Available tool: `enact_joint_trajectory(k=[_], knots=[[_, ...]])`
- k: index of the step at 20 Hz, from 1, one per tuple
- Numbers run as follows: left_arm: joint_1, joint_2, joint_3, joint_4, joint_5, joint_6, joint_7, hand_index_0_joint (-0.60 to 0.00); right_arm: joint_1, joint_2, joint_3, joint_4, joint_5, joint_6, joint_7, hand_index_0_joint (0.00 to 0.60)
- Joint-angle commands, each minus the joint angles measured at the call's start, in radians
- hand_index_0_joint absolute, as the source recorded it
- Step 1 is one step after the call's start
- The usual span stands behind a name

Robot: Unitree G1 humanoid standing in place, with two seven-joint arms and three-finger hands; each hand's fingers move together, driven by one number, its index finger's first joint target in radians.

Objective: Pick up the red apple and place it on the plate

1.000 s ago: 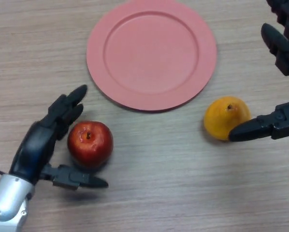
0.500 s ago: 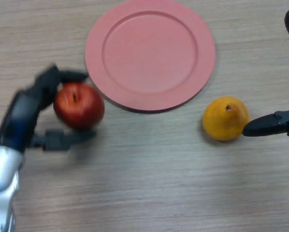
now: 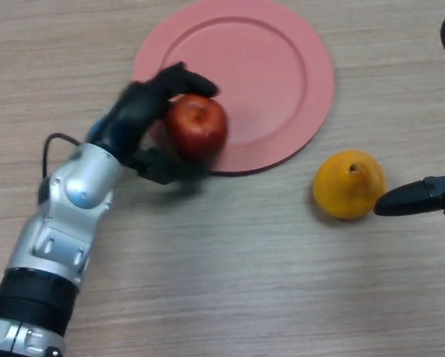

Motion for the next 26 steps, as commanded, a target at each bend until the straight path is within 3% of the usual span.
enact_joint_trajectory(k=[1, 2, 4, 7, 9, 11, 14, 17, 19, 20, 22, 26], knots=[[-0.061, 0.012, 0.074, -0.029, -0.022, -0.043, 0.055, -0.35, -0.022, -0.038, -0.065, -0.05, -0.02, -0.116, 0.004, 0.0], [-0.061, -0.002, 0.09, -0.035, -0.048, -0.006, 0.062, -0.199, -0.018, -0.038, -0.065, -0.051, -0.029, -0.117, 0.01, 0.0], [-0.048, -0.011, 0.115, -0.097, -0.094, 0.125, 0.068, 0.0, -0.008, -0.043, -0.073, -0.053, -0.059, -0.115, 0.03, 0.0], [-0.003, 0.022, 0.105, -0.204, -0.052, 0.13, 0.081, 0.0, -0.012, -0.039, -0.077, -0.056, -0.07, -0.107, 0.039, 0.0], [0.037, 0.02, 0.151, -0.368, -0.11, 0.151, 0.066, 0.0, -0.027, -0.046, -0.054, -0.046, -0.092, -0.107, 0.043, 0.0], [0.086, 0.043, 0.181, -0.548, -0.164, 0.173, 0.073, 0.0, -0.041, -0.037, -0.051, -0.048, -0.092, -0.082, 0.049, 0.0], [0.204, 0.094, 0.223, -0.849, -0.244, 0.201, 0.009, 0.0, -0.064, -0.03, -0.048, -0.066, -0.08, -0.052, 0.036, 0.0], [0.297, 0.102, 0.27, -1.038, -0.36, 0.203, -0.063, 0.0, -0.065, -0.03, -0.043, -0.052, -0.065, -0.054, 0.037, 0.0], [0.361, 0.079, 0.314, -1.208, -0.577, 0.455, -0.082, 0.0, -0.053, -0.025, -0.039, -0.054, -0.067, -0.072, 0.032, 0.0], [0.378, 0.066, 0.368, -1.274, -0.723, 0.595, -0.003, 0.0, -0.043, -0.018, -0.033, -0.054, -0.078, -0.1, 0.023, 0.0], [0.411, 0.066, 0.364, -1.279, -0.794, 0.597, 0.093, 0.0, -0.041, -0.027, -0.046, -0.06, -0.077, -0.101, 0.045, 0.0], [0.412, 0.085, 0.337, -1.302, -0.826, 0.673, 0.162, 0.0, -0.05, -0.035, -0.048, -0.047, -0.083, -0.121, 0.055, 0.0]])
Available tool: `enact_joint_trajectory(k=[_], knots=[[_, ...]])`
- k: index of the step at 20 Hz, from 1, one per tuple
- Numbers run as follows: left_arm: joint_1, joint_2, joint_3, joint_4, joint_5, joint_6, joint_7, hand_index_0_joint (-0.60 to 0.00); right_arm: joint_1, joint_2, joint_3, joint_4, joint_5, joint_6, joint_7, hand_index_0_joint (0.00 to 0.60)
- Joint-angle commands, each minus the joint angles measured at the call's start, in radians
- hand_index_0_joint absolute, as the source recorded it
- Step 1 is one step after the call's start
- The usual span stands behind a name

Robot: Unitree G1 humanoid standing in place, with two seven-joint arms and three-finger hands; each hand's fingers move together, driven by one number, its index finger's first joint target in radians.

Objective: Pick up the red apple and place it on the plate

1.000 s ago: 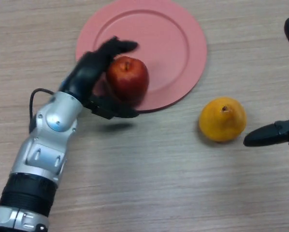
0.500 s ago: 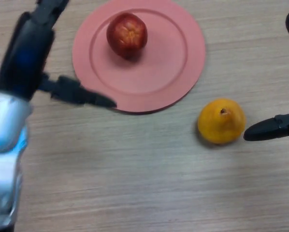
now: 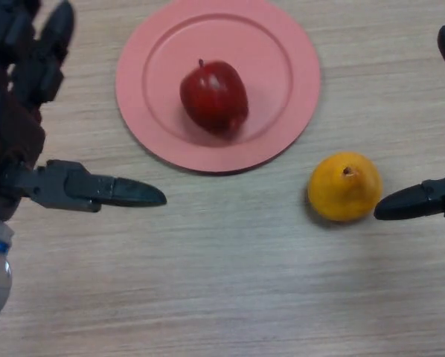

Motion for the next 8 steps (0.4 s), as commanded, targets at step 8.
enact_joint_trajectory(k=[8], knots=[[-0.034, 0.058, 0.061, -0.092, 0.023, 0.067, -0.006, 0.0, -0.063, -0.019, -0.013, -0.043, -0.017, -0.155, -0.012, 0.0]])
